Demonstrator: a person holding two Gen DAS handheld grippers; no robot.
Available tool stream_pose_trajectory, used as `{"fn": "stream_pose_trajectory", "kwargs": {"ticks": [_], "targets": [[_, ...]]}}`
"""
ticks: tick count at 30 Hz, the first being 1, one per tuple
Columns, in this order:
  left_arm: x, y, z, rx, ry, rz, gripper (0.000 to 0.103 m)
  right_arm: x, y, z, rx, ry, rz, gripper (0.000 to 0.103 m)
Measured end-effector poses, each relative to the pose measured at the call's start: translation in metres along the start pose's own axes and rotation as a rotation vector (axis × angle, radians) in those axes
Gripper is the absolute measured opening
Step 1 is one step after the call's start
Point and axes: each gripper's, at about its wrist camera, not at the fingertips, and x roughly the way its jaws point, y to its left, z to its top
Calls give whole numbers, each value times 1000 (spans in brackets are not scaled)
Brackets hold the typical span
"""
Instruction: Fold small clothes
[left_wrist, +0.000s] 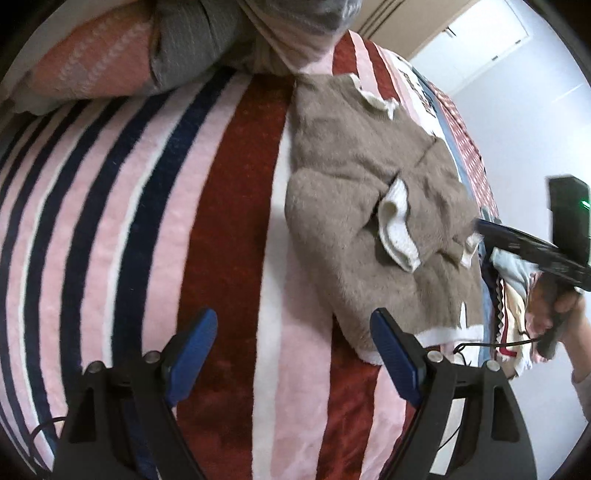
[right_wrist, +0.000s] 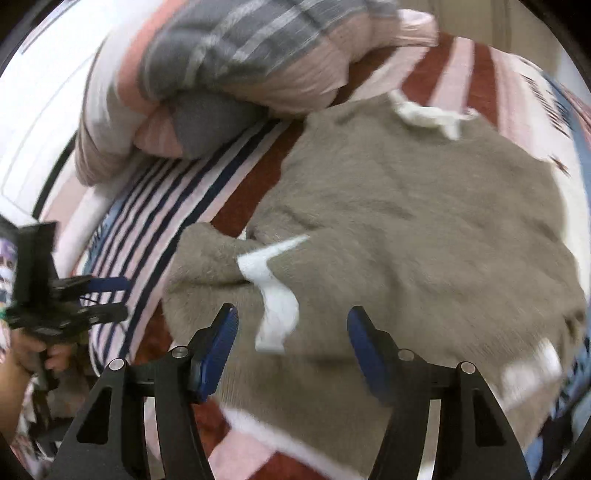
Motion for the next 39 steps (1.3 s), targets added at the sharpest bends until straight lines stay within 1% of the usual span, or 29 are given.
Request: {"fn": "stream_pose_trajectory", "kwargs": {"ticks": [1,2,4,5,7,9,11,13,14,15,16,19,21,23,24,27,29,31,32,33,34,35,36,38,39], "targets": [[5,2,0,5,8,1,82,-18,-10,-10,41,-12,-2,58],[11,3,1,14,13,9,82,-27,-16,-16,67,-17,-7,58],[26,7,5,26,23,19,82,-53,-35,-39,138,-28,-41,58],[35,10,7,24,33,20,81,-64,-47,-52,174,-31,-73,58],[52,14,12,27,56,26,77,-81,-73,-79,256,-30,-130,58],[66,15,16,40,81,25,77,-88,-104,-113,342,3,-194,58],[80,14,19,42,112,-12,75,-85,-129,-142,409,34,-236,58],[92,11,23,14,135,-85,75,-74,-150,-168,460,84,-255,58],[95,9,25,-5,137,-127,75,-69,-156,-177,479,103,-257,58],[98,6,28,-25,143,-183,75,-62,-165,-189,510,130,-253,58],[100,3,29,-33,148,-222,75,-55,-172,-199,547,146,-236,58],[104,-11,34,-32,176,-330,76,-48,-182,-211,628,137,-153,58],[110,-26,36,3,210,-355,76,-46,-183,-213,647,129,-124,59],[117,-42,39,42,221,-351,79,-43,-184,-212,649,136,-116,59],[120,-49,41,50,220,-345,82,-41,-185,-211,652,141,-109,59],[124,-57,46,29,213,-377,82,-37,-189,-209,655,149,-102,59],[122,-60,47,13,199,-407,77,-35,-191,-210,651,153,-102,59],[114,-64,44,14,188,-435,50,-34,-191,-209,648,159,-99,59],[110,-64,41,9,189,-429,47,-34,-192,-207,645,161,-98,59],[106,-64,37,9,188,-411,36,-34,-193,-206,641,163,-103,55],[101,-63,33,12,194,-399,20,-31,-193,-206,632,168,-114,51],[96,-62,29,8,208,-397,18,-31,-193,-204,624,172,-122,38],[91,-60,24,6,212,-388,16,-31,-192,-201,612,176,-125,28],[75,-57,14,20,221,-349,13,-31,-186,-197,600,165,-108,20],[65,-54,8,22,236,-325,13,-34,-182,-194,581,159,-119,19]]}}
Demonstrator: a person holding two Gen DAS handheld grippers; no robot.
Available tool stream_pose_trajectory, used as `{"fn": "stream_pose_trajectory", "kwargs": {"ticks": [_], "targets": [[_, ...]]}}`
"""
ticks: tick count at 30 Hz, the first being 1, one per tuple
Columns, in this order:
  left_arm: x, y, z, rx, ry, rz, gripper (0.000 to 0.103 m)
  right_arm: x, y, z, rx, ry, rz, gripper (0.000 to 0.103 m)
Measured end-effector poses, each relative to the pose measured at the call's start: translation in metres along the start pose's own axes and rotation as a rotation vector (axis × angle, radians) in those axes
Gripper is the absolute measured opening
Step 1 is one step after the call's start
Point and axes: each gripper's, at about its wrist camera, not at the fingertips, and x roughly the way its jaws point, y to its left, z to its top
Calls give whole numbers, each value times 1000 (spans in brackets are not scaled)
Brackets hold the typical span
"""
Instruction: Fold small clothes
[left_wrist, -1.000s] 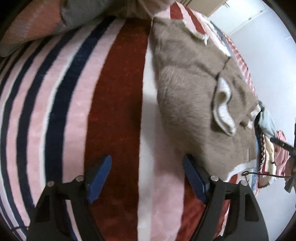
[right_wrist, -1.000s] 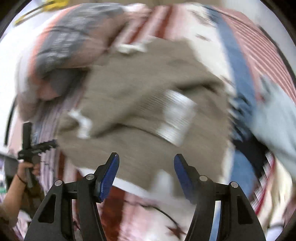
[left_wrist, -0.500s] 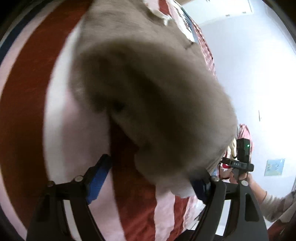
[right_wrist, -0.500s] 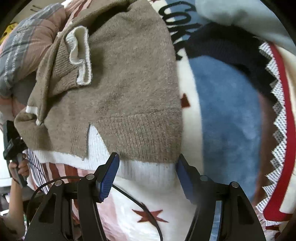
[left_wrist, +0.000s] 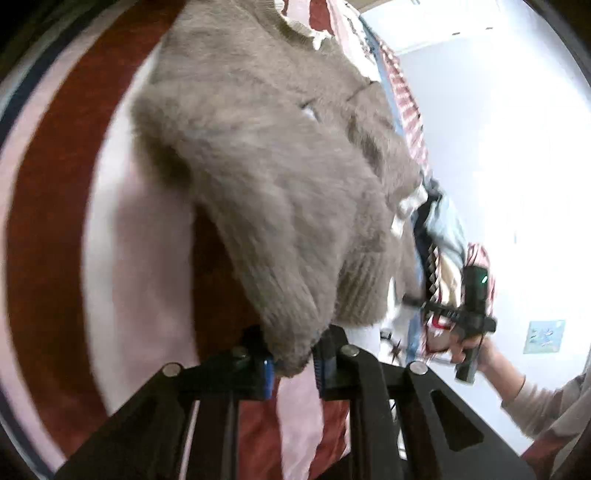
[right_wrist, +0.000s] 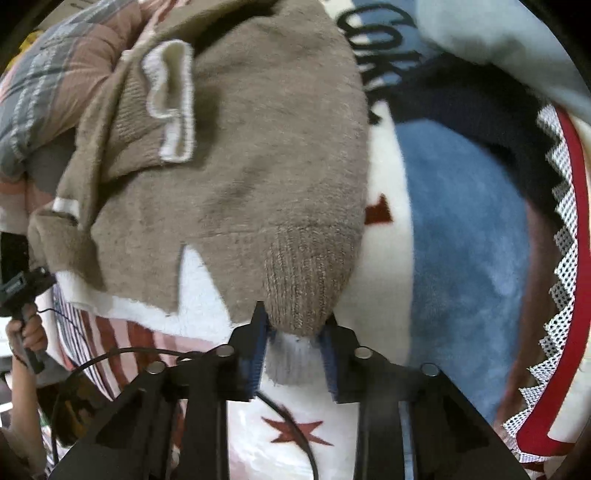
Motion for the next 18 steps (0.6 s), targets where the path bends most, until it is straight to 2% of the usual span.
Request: {"fn": "stream_pose_trajectory", "kwargs": {"ticks": [5,8,11,12,13,14,15,16,18], "targets": [[-36,9,-30,-14,50,109,12,-22,21,0,-47,-37,-10,17],[-42,26,-53,-55,69,134,12,-37,24,-1,-44,-52,14,17],[-26,34,-59,-96,78,121,15,-46,21,-3,-42,-48,16,17],[-20,36,-62,-107,73,114,26,-46,19,-3,-32,-43,24,17],[-12,38,-64,-119,79,103,46,-43,15,0,-19,-34,33,19],[-7,36,-68,-119,84,105,57,-38,13,3,-4,-20,35,24],[-1,36,-66,-116,87,115,75,-31,12,6,9,-6,33,29],[6,35,-68,-113,89,124,80,-27,9,8,18,2,27,32],[24,36,-68,-125,107,127,80,-12,9,10,35,16,34,54]]}}
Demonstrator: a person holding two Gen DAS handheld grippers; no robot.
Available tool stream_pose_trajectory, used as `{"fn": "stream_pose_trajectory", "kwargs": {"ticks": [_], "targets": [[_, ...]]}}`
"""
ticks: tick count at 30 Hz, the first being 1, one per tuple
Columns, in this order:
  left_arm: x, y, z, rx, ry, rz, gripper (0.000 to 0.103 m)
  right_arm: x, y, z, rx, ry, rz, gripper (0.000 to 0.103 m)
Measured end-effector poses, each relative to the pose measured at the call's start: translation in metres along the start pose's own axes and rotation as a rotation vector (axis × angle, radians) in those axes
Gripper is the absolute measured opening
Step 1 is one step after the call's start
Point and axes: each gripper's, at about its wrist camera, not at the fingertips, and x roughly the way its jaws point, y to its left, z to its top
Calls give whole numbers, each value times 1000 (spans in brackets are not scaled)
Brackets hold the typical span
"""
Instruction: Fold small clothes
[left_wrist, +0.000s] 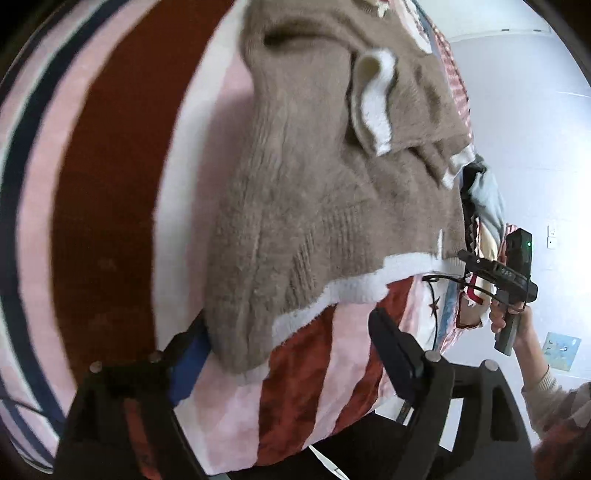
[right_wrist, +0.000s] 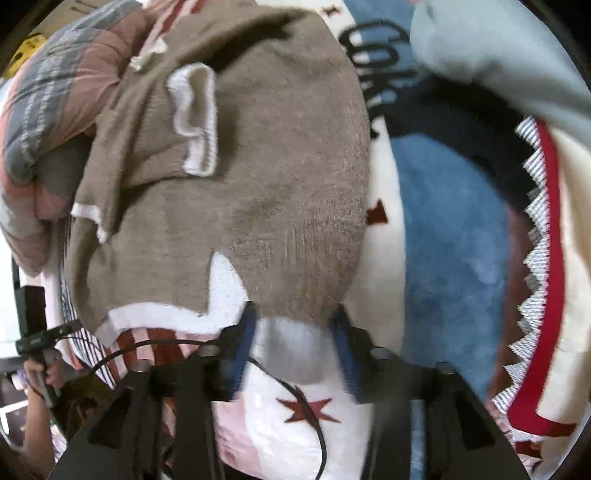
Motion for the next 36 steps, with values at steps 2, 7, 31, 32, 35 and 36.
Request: {"fn": "stream_pose_trajectory", "kwargs": {"ticks": [2,7,31,32,35,36], "targets": [[9,3,-1,-19,7,33,80,12,-2,2,10,4,21,67],[8,2,0,-59,10,57,14,23,-1,1,7,9,42,21],[-178,-165,182,113,-518,35,12,-139,89,191,-77,-332,378,13],[-179,-166,190,102,-533,45,12,-140,86,199,-70,-340,375,13],[-186,-167,218,62,-587,97,12,-137,83,239,-53,-376,336,13],[-188,-168,228,55,-604,120,12,-136,82,250,-43,-383,325,13]]}}
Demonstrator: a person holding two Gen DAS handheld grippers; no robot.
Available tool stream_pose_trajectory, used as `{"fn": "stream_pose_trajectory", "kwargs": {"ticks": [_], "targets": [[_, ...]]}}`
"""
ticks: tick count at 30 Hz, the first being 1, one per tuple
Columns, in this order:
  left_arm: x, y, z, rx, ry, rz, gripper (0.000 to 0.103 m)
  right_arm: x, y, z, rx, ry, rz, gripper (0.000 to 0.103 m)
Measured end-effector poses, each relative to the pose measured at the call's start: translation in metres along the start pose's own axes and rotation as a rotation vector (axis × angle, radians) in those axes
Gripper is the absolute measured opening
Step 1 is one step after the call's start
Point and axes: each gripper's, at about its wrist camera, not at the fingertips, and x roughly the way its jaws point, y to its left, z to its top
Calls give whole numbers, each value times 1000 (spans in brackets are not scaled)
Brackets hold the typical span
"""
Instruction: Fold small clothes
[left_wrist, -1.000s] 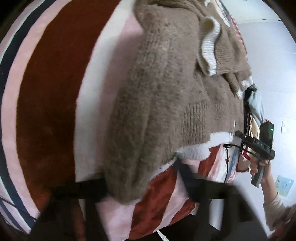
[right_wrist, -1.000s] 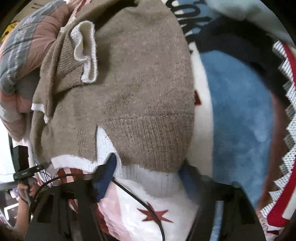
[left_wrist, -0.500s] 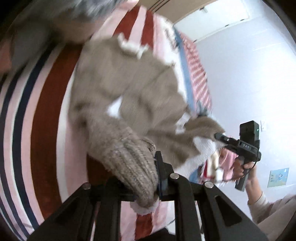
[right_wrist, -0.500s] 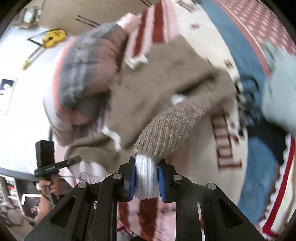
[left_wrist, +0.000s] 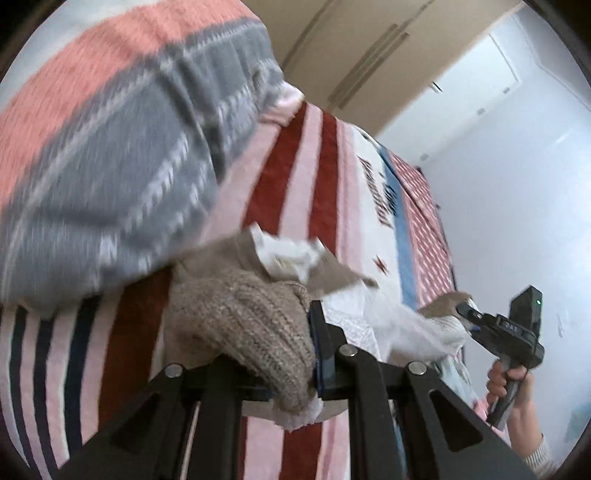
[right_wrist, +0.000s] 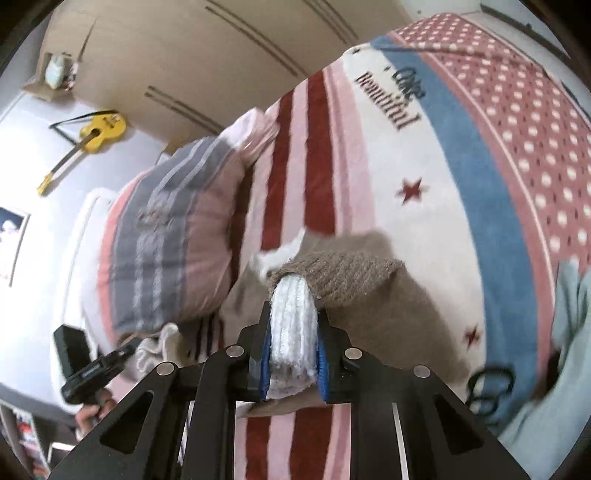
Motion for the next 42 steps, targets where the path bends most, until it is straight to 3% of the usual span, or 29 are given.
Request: {"fn": "stream_pose_trajectory", "kwargs": {"ticks": [8,17,20,22,24,32,35,36,37,39,42], "targets": [[46,-3,34,11,3,115,12,40,-9,56,-21,-5,-79,13],[78,3,49,-7,13,195,15,81,-20,76,-10,27,-113,14],[84,3,47,5,20,216,39,99,-29,78,-13,45,-144,19],[87,0,43,33,31,233,67,107,-33,80,-27,40,-190,26],[84,-3,37,58,14,248,74,109,-35,82,-45,32,-220,41],[37,4,5,103,-1,286,86,77,-23,56,-169,56,-205,50],[15,20,-25,59,19,223,95,53,-23,25,-182,71,-180,64],[11,27,-36,29,25,189,101,46,-25,13,-172,75,-163,64],[10,36,-50,-16,37,129,102,41,-29,2,-156,81,-147,65],[21,55,-81,-111,95,5,102,36,-40,-22,-94,91,-111,80],[47,74,-119,-224,144,-53,102,40,-55,-56,-14,104,-54,84]]}}
